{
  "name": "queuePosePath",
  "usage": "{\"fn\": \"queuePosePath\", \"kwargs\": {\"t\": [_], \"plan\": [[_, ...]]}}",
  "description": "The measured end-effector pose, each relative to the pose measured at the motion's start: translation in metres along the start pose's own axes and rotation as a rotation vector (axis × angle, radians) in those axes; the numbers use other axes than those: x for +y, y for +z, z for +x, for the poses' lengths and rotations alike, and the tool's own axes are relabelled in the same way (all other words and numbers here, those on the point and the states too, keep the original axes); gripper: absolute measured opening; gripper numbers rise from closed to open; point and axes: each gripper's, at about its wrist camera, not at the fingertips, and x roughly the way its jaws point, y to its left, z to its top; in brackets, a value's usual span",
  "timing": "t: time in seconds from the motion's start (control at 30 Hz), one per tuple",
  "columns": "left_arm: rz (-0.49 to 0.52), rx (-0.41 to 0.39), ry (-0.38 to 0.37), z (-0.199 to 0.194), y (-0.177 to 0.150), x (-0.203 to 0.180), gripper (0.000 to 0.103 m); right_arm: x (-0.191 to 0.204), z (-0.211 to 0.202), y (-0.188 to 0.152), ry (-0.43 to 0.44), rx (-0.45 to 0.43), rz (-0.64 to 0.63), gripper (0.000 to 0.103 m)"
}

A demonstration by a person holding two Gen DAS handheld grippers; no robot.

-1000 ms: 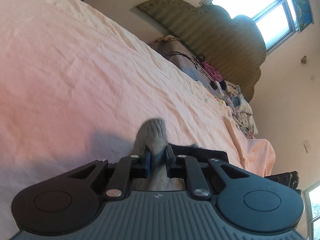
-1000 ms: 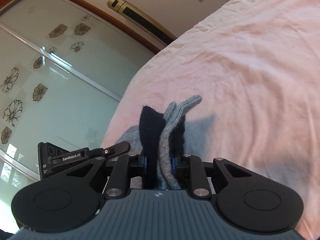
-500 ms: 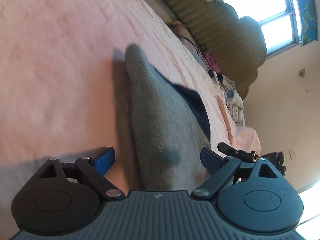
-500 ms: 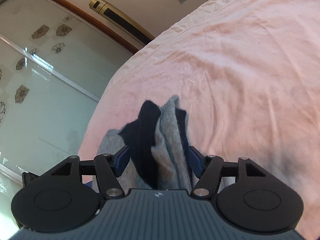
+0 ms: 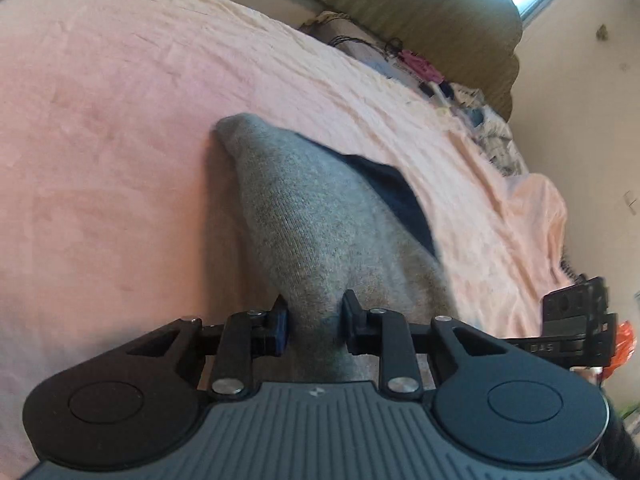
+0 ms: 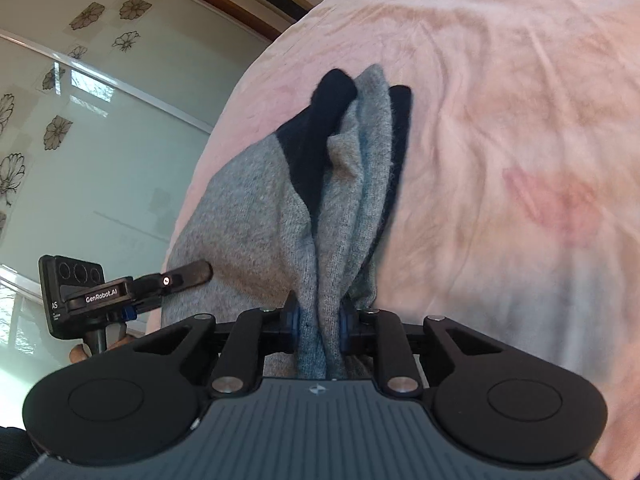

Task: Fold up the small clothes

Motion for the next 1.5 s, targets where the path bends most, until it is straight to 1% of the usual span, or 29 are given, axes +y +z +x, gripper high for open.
{"fn": "queuePosePath", "kwargs": {"t": [0.03,0.1,0.13,0.2,0.27,0.33,0.37,0.4,0.47,0.6,0.63,0.73,0.77,0.8,0.83,0.87,0.9,0.93,1.0,1.1,1.13,1.17,1.2,1.23,1.27,1.37,1.4,1.47,1.5], "plan": [[-0.013,0.022,0.012,0.001,-0.007,0.007,0.026,0.001,0.004,-0.009,-0.006,0.006,-0.001,0.024],[-0.094,0.063,-0.052,-0.003,-0.023,0.026,0.031,-0.004,-0.001,-0.02,0.012,-0.052,0.03,0.029],[-0.142,0.079,-0.096,-0.005,-0.031,0.034,0.043,-0.008,-0.007,-0.024,0.033,-0.075,0.06,0.032],[-0.222,0.069,-0.183,-0.011,-0.044,0.042,0.064,-0.013,-0.022,-0.03,0.057,-0.112,0.089,0.059],[-0.26,0.06,-0.225,-0.01,-0.052,0.044,0.067,-0.015,-0.032,-0.035,0.059,-0.114,0.082,0.069],[-0.253,0.052,-0.225,-0.005,-0.053,0.039,0.06,-0.018,-0.031,-0.036,0.068,-0.079,0.103,0.067],[-0.239,0.059,-0.206,-0.001,-0.051,0.035,0.047,-0.018,-0.028,-0.034,0.061,-0.06,0.104,0.061],[-0.225,0.09,-0.169,0.004,-0.05,0.033,0.016,-0.017,-0.022,-0.033,0.053,-0.038,0.103,0.042],[-0.184,0.123,-0.138,0.003,-0.048,0.03,0.013,-0.012,-0.007,-0.03,0.025,0.016,0.088,0.02],[0.0,0.144,-0.036,-0.017,-0.049,0.018,0.011,0.012,-0.009,-0.043,-0.017,0.067,-0.047,0.018],[0.018,0.148,-0.034,-0.015,-0.051,0.022,0.011,0.01,-0.009,-0.047,-0.041,0.077,-0.051,0.018],[0.018,0.155,-0.092,-0.021,-0.043,0.027,0.017,-0.004,-0.01,-0.047,0.002,0.05,0.007,0.013],[0.01,0.143,-0.114,-0.026,-0.037,0.029,0.019,-0.004,-0.012,-0.043,0.017,0.049,0.013,0.023],[0.001,0.107,-0.135,-0.035,-0.03,0.032,0.025,-0.001,-0.017,-0.037,0.024,0.039,0.004,0.04],[-0.007,0.066,-0.142,-0.04,-0.021,0.034,0.041,0.003,-0.025,-0.031,0.024,0.006,-0.017,0.053],[-0.03,0.015,-0.144,-0.044,-0.011,0.038,0.056,0.009,-0.035,-0.021,0.02,-0.054,-0.046,0.08],[-0.063,-0.033,-0.133,-0.042,0.0,0.041,0.088,0.014,-0.043,-0.01,0.012,-0.121,-0.069,0.098],[-0.091,-0.078,-0.115,-0.037,0.012,0.044,0.096,0.014,-0.051,0.006,0.012,-0.184,-0.085,0.1],[-0.144,-0.106,-0.079,-0.011,0.033,0.051,0.096,0.003,-0.048,0.038,0.025,-0.241,-0.048,0.097],[-0.191,-0.069,0.007,0.039,0.061,0.054,0.093,-0.019,-0.009,0.085,-0.052,-0.22,0.049,0.088],[-0.171,-0.102,0.034,0.045,0.065,0.049,0.082,-0.022,0.006,0.095,-0.099,-0.204,0.064,0.086],[-0.143,-0.095,0.051,0.051,0.071,0.041,0.065,-0.021,0.018,0.102,-0.104,-0.209,0.052,0.084],[-0.108,-0.07,0.035,0.057,0.075,0.032,0.031,-0.017,0.029,0.108,-0.098,-0.2,0.038,0.081],[-0.067,-0.082,0.057,0.057,0.076,0.022,0.031,-0.012,0.041,0.112,-0.101,-0.18,0.034,0.07],[0.011,-0.104,0.108,0.057,0.074,0.008,0.031,-0.005,0.052,0.112,-0.107,-0.143,-0.003,0.024],[0.227,-0.183,0.275,0.064,0.057,-0.019,0.041,0.002,0.056,0.097,-0.204,-0.137,-0.149,0.023],[0.273,-0.225,0.322,0.063,0.05,-0.024,0.049,-0.012,0.048,0.098,-0.178,-0.149,-0.105,0.02],[0.356,-0.305,0.403,0.051,0.033,-0.032,0.055,-0.03,0.037,0.098,-0.108,-0.177,-0.001,0.023],[0.391,-0.331,0.43,0.044,0.026,-0.037,0.057,-0.027,0.032,0.093,-0.111,-0.193,0.003,0.034]]}}
